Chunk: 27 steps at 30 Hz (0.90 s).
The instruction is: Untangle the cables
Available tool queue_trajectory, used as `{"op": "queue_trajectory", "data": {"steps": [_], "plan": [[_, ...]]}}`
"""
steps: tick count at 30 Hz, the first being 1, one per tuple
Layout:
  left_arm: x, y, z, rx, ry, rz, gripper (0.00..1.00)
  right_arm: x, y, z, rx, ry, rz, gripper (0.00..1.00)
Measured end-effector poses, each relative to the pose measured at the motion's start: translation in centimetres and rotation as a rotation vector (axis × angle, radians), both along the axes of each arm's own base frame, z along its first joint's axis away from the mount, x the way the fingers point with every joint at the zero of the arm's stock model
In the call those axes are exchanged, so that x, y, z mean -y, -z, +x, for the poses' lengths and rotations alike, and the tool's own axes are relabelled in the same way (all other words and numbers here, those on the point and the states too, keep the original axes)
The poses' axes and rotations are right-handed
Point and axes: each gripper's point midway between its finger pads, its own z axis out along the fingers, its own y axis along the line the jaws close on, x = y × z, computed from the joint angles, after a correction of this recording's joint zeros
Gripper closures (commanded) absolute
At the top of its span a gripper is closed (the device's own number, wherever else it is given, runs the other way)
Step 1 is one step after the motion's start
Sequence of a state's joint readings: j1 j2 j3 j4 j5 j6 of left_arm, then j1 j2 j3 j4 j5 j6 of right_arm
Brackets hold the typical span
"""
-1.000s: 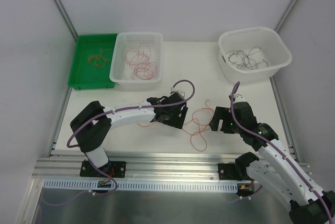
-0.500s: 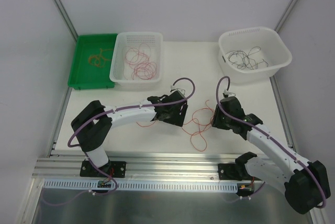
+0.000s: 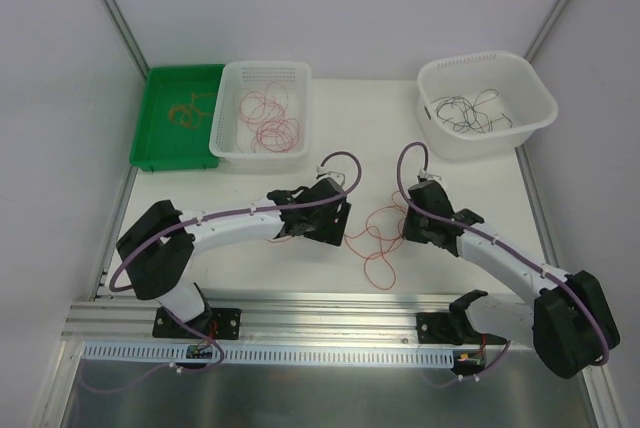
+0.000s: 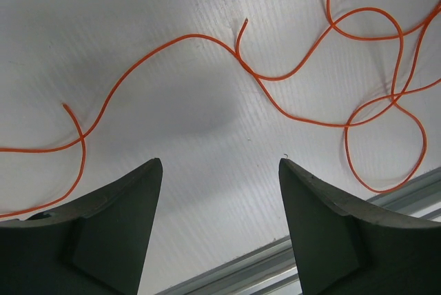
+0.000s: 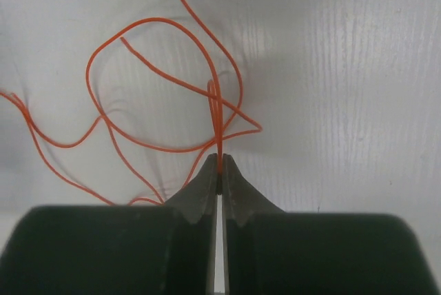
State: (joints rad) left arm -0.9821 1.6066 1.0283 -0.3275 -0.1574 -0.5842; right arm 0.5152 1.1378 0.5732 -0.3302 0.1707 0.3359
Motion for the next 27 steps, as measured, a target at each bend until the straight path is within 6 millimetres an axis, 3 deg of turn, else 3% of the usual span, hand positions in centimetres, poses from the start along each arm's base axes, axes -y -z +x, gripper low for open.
{"op": "queue_trajectory", "data": {"steps": [3, 5, 12, 17, 22, 27], "plan": [[-0.2, -0.4, -0.4, 0.01, 0.013, -0.028, 0.28, -0.8, -1.3, -0.1, 0.015, -0.03, 0.021, 0.99], [-0.1, -0.9, -0.8, 0.022, 0.038, -0.056, 0.25, -1.8, -3.3, 0.3, 0.052, -0.055, 0.049, 0.99], [0.6, -4.5, -1.8, 0.124, 0.133, -0.225, 0.21, -5.1, -12.8, 1.5, 0.226, -0.151, 0.167, 0.99], [1.0, -7.6, -1.8, 0.206, 0.172, -0.32, 0.19, -6.8, -18.8, 0.9, 0.311, -0.256, 0.253, 0.99], [1.7, -10.8, -2.0, 0.264, 0.212, -0.418, 0.18, -8.1, -22.6, 0.1, 0.37, -0.345, 0.311, 0.99], [2.8, -13.1, -2.4, 0.307, 0.269, -0.504, 0.18, -8.6, -23.9, -0.4, 0.385, -0.381, 0.339, 0.99]]}}
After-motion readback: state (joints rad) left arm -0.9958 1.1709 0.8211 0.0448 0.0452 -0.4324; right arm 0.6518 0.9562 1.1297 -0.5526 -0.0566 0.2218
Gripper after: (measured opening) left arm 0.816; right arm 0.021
